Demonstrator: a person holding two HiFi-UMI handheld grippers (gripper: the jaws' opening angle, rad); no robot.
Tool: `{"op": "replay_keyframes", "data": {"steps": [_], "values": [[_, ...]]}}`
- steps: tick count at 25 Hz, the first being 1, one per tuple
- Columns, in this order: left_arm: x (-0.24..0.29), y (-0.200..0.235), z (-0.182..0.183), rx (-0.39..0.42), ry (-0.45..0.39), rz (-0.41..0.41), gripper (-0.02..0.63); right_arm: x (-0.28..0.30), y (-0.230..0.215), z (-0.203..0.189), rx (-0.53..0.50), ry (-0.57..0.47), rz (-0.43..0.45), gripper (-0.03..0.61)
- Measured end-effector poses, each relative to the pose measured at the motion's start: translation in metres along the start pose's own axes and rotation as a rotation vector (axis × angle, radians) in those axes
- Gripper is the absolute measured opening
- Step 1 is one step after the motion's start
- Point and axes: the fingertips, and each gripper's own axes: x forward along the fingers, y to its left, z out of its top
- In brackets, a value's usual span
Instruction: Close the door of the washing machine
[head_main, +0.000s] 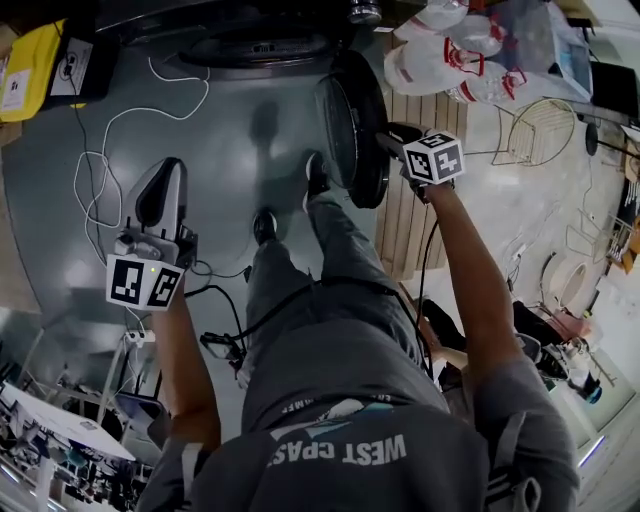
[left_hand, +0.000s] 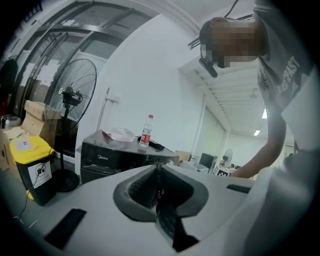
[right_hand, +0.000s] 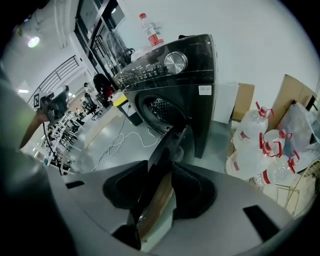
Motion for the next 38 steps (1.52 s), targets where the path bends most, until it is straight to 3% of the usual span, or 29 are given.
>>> {"op": "replay_keyframes", "data": {"steps": [21,38], "values": [[-0.072,0.040,-0.009,-0.054,-0.064,0.135,0.037,0.058,0.083,0.060,0.193,-0.073,0.093,0.178],[-0.120,0.067,-0.017,-0.090,-0.108,0.250,0.037,0.100,0.107,0.126,0.190,-0.078,0.051,0.154]]}}
